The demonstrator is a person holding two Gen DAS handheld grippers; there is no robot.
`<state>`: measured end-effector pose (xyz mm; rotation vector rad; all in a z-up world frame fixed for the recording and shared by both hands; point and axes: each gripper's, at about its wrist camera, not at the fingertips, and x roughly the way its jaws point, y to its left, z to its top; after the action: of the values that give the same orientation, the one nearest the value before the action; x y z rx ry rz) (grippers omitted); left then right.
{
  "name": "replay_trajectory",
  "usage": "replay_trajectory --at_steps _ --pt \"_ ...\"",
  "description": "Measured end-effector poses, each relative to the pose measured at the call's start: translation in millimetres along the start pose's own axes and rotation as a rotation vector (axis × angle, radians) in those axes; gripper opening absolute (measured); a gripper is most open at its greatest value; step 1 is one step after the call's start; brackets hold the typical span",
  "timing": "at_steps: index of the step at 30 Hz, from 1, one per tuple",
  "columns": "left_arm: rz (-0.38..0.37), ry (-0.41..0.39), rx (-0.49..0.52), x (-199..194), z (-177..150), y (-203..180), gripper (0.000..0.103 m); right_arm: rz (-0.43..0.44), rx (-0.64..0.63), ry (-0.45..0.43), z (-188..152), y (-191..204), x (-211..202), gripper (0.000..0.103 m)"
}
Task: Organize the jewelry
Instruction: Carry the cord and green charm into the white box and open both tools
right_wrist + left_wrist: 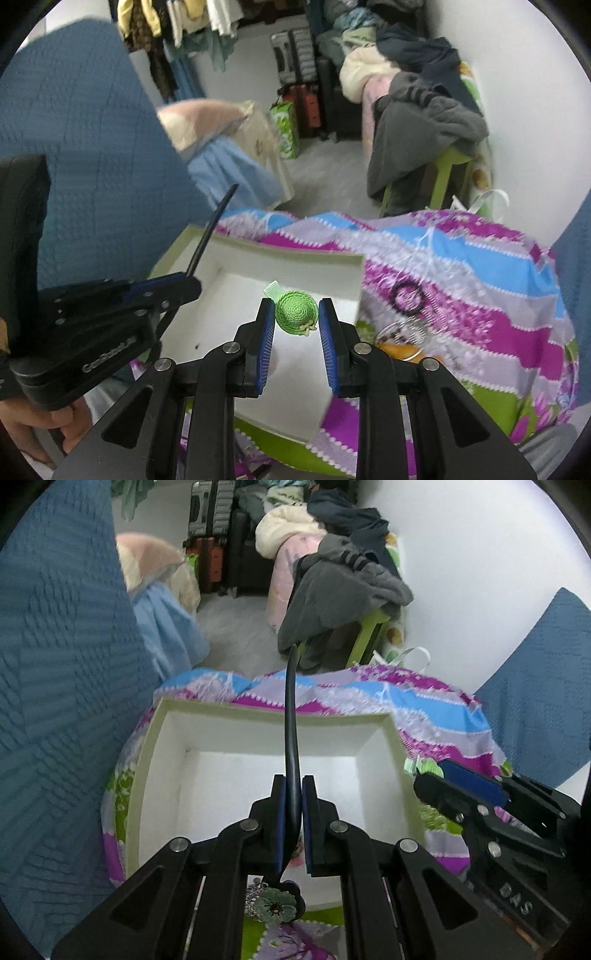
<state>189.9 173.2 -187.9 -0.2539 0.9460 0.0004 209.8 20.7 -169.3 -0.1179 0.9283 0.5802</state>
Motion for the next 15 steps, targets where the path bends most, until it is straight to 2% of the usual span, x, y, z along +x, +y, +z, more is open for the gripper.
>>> replay_trajectory --at_steps 7,13,15 --pt "0.009 0.038 -0.005 25.9 -14.4 18.9 0.008 -0.016 0.0 0.015 -11.2 9.2 26.2 0.022" --pt "0.007 0.036 -0.015 26.0 -15.1 25.3 0.008 -0.032 0.009 0.033 -13.0 6.0 36.2 0.022" --pt "0.004 0.032 -0.019 24.1 -13.3 25.1 0.008 -0.023 0.017 0.035 -12.2 2.0 34.7 0.026"
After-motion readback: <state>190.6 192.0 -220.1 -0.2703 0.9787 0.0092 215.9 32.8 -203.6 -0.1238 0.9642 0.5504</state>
